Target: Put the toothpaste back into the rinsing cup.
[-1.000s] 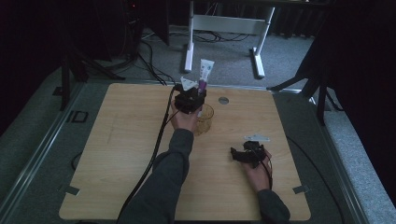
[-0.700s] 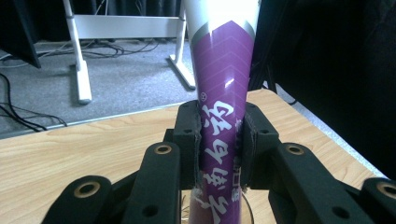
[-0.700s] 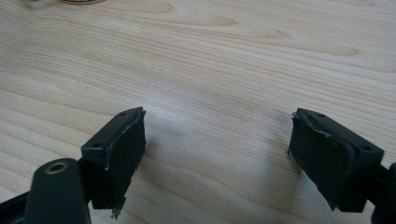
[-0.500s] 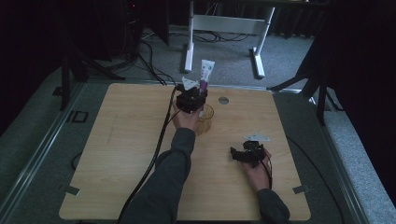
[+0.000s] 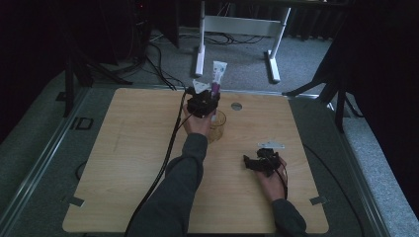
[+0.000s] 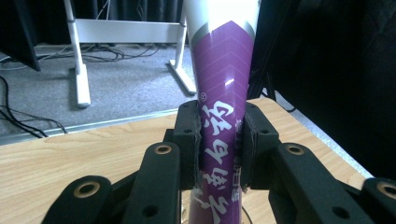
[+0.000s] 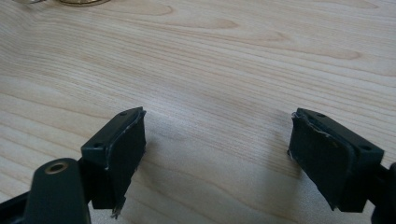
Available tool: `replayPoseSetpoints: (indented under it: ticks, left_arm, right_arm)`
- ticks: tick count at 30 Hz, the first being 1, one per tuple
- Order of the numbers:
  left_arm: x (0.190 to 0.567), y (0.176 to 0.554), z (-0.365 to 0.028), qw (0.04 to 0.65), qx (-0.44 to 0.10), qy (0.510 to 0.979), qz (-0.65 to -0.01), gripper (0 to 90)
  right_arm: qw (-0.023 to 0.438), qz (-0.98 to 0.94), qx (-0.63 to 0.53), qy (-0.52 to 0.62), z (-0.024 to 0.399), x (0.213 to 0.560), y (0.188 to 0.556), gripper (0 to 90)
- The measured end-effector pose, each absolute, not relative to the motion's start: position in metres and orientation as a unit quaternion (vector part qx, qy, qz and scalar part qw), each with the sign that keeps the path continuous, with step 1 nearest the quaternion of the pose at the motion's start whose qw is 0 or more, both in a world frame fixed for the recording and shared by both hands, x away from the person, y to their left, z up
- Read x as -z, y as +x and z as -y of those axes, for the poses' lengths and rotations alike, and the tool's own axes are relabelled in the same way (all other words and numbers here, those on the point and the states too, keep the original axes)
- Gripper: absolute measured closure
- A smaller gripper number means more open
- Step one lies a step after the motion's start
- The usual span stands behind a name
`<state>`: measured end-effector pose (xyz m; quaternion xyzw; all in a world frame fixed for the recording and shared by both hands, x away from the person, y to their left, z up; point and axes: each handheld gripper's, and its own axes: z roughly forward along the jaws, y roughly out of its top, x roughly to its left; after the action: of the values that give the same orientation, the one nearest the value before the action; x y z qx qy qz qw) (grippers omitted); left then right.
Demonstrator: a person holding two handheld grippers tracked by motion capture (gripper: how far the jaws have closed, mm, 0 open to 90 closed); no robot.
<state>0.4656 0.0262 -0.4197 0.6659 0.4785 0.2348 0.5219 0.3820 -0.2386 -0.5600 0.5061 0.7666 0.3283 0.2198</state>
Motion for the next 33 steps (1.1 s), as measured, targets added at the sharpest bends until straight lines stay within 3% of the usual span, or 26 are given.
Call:
replayPoseSetpoints:
  ticks: [8, 33]
  left_arm:
    - [0.42, 0.471, -0.035, 0.53, -0.227, 0.65, -0.496, 71.5]
    - [0.435, 0.478, -0.024, 0.518, -0.216, 0.663, -0.496, 70.8]
  right_arm:
    - [0.219, -0.767, -0.329, 0.506, 0.238, 0.56, 0.382, 18.4]
    - [0.219, -0.768, -0.329, 0.504, 0.238, 0.56, 0.383, 18.4]
